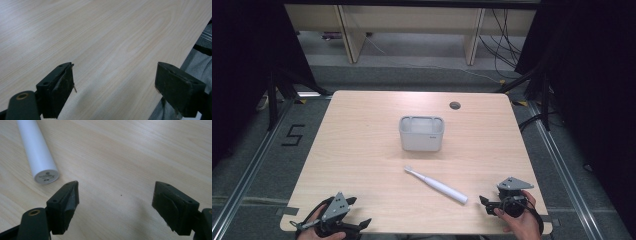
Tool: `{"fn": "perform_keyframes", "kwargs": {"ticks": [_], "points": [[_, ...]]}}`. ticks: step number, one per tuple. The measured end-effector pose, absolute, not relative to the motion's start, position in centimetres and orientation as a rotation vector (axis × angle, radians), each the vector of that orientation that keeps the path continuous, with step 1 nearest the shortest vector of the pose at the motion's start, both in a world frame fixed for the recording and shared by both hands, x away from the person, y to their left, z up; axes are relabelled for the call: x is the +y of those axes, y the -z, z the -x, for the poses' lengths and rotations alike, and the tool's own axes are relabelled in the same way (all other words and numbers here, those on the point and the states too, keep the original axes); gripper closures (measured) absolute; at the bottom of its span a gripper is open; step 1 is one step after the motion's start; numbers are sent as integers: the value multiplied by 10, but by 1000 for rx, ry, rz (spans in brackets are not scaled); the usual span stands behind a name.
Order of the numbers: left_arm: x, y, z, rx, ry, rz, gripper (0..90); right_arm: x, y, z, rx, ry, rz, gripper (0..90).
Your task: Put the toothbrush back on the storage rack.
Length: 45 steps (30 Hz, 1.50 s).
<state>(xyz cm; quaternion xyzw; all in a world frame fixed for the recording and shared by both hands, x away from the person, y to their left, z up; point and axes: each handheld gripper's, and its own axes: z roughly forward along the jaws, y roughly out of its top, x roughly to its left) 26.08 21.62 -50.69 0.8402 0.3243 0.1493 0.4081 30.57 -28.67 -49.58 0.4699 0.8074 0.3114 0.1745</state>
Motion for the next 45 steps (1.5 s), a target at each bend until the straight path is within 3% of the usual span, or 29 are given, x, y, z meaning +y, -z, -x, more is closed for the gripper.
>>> {"fn": "perform_keyframes", "kwargs": {"ticks": [12, 22, 24, 27, 45], "points": [[219, 506, -263, 784, -414, -2151, 148, -287, 494, -311, 2327, -862, -1266, 259], [216, 507, -262, 816, -370, -2119, 147, -282, 486, -313, 2352, -875, -1254, 300], [219, 506, -264, 789, -416, -2147, 148, -281, 483, -314, 2358, -876, -1226, 306], [217, 507, -262, 826, -366, -2109, 147, -279, 480, -316, 2362, -874, -1221, 307], [218, 507, -262, 822, -361, -2127, 147, -254, 456, -331, 2459, -856, -1168, 326]]}}
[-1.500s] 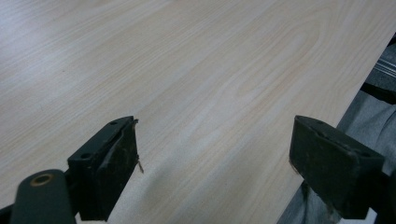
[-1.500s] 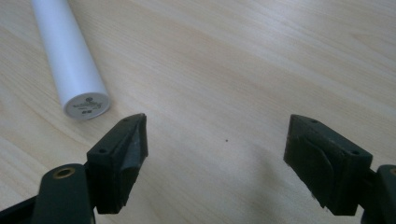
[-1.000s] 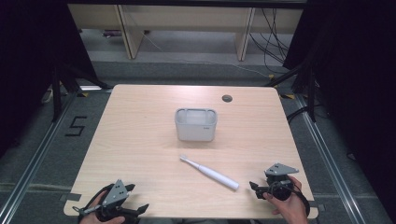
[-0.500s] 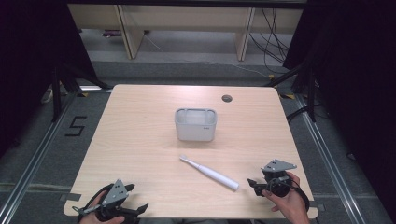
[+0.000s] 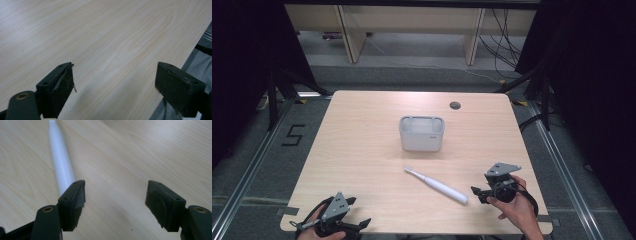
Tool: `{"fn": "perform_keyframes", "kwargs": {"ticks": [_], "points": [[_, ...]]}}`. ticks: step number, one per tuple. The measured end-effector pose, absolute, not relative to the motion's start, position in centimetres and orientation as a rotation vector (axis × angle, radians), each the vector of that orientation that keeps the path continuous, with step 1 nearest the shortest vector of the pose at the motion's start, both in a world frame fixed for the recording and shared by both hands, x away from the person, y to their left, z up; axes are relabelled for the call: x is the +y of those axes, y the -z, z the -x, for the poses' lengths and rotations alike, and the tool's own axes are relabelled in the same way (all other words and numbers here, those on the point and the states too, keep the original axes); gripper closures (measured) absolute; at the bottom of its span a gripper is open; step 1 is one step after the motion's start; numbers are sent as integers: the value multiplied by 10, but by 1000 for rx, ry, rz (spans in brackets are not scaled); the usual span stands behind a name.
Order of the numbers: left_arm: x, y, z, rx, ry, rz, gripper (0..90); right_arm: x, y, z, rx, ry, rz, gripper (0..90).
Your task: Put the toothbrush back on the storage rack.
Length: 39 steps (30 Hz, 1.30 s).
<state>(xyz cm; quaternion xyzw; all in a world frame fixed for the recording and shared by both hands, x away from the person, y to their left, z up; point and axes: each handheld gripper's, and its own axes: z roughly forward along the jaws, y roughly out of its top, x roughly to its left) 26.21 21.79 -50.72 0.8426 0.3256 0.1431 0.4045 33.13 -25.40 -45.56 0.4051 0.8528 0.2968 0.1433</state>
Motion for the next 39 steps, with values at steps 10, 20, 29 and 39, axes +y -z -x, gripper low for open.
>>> {"fn": "perform_keyframes", "kwargs": {"ticks": [10, 20, 29, 39], "points": [[219, 507, -263, 810, -374, -2139, 148, -233, 448, -344, 2519, -847, -1019, 331], [219, 506, -263, 810, -361, -2145, 148, -198, 436, -353, 2606, -798, -954, 371], [219, 506, -262, 814, -371, -2147, 147, -166, 430, -364, 2723, -735, -827, 428], [220, 506, -263, 809, -378, -2147, 147, -139, 437, -378, 2843, -566, -818, 504]]}}
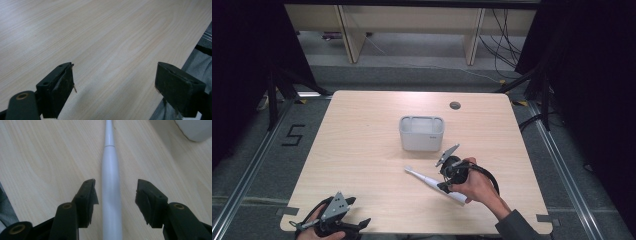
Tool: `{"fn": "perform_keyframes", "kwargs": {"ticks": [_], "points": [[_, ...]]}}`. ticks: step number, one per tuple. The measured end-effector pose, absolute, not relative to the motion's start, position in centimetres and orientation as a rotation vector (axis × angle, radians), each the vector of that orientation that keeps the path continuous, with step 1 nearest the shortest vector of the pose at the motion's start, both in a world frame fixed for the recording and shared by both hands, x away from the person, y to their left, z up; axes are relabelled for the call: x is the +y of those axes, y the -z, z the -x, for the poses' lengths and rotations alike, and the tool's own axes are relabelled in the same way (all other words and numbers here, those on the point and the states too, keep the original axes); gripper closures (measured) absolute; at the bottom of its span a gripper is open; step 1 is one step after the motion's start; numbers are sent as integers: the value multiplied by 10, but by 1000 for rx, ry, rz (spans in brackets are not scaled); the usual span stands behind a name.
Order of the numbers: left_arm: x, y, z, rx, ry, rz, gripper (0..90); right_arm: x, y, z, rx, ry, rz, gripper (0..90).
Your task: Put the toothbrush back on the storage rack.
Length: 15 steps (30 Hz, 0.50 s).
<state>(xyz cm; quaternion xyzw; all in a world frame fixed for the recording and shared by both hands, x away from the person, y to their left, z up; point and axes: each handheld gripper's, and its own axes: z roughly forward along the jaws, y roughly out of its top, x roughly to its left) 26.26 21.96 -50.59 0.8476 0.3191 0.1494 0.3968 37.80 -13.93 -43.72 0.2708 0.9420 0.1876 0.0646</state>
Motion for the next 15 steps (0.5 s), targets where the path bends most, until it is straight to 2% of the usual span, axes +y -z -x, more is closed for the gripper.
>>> {"fn": "perform_keyframes", "kwargs": {"ticks": [15], "points": [[218, 507, -262, 823, -369, -2113, 147, -117, 451, -393, 2927, -394, -778, 569]]}}
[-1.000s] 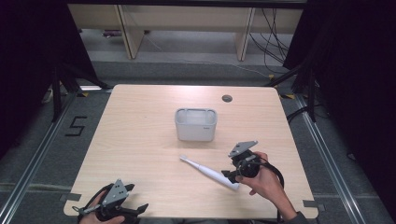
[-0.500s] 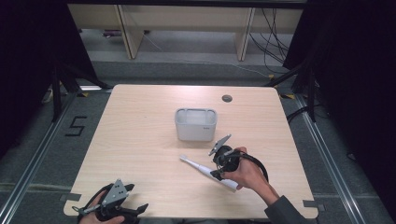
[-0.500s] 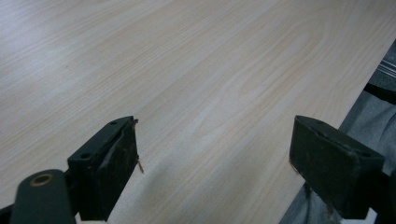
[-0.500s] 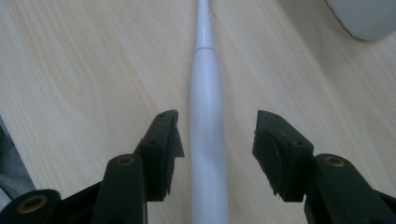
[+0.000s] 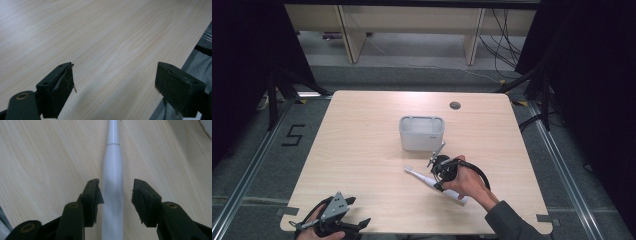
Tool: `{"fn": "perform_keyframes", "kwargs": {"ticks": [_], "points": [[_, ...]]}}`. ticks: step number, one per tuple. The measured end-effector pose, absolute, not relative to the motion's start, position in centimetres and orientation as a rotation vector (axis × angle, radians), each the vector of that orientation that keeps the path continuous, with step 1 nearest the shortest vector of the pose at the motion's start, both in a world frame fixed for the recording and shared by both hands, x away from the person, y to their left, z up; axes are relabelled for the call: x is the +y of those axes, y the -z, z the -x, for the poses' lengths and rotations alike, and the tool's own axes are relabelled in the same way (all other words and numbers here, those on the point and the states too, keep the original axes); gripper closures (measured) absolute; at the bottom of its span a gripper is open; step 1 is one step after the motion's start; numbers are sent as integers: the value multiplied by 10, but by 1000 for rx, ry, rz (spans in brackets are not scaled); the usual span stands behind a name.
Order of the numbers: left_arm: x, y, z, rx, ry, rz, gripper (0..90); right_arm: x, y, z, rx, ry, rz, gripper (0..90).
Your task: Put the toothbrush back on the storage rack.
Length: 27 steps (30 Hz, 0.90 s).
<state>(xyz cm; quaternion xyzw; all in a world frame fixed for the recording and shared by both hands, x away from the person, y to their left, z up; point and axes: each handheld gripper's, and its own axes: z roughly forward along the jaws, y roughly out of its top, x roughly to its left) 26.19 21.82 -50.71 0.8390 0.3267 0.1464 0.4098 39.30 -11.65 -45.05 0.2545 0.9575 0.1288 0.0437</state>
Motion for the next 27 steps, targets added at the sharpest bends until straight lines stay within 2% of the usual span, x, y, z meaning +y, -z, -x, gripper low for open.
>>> {"fn": "perform_keyframes", "kwargs": {"ticks": [1, 11, 16, 17, 20, 22, 25, 27], "points": [[220, 506, -262, 809, -378, -2150, 147, -116, 451, -394, 2935, -381, -767, 574], [219, 506, -262, 812, -377, -2145, 147, -104, 462, -401, 2996, -274, -772, 613], [217, 508, -261, 823, -369, -2100, 148, -103, 465, -406, 3006, -238, -751, 620], [220, 506, -263, 799, -402, -2148, 147, -102, 467, -407, 2997, -196, -787, 625], [220, 506, -264, 787, -416, -2149, 147, -101, 468, -408, 3016, -178, -780, 628], [218, 507, -262, 814, -368, -2127, 147, -97, 470, -409, 3033, -167, -813, 636], [219, 506, -263, 800, -392, -2137, 147, -94, 472, -409, 3036, -148, -799, 650], [219, 506, -262, 812, -364, -2129, 147, -94, 472, -410, 3039, -139, -789, 653]]}}
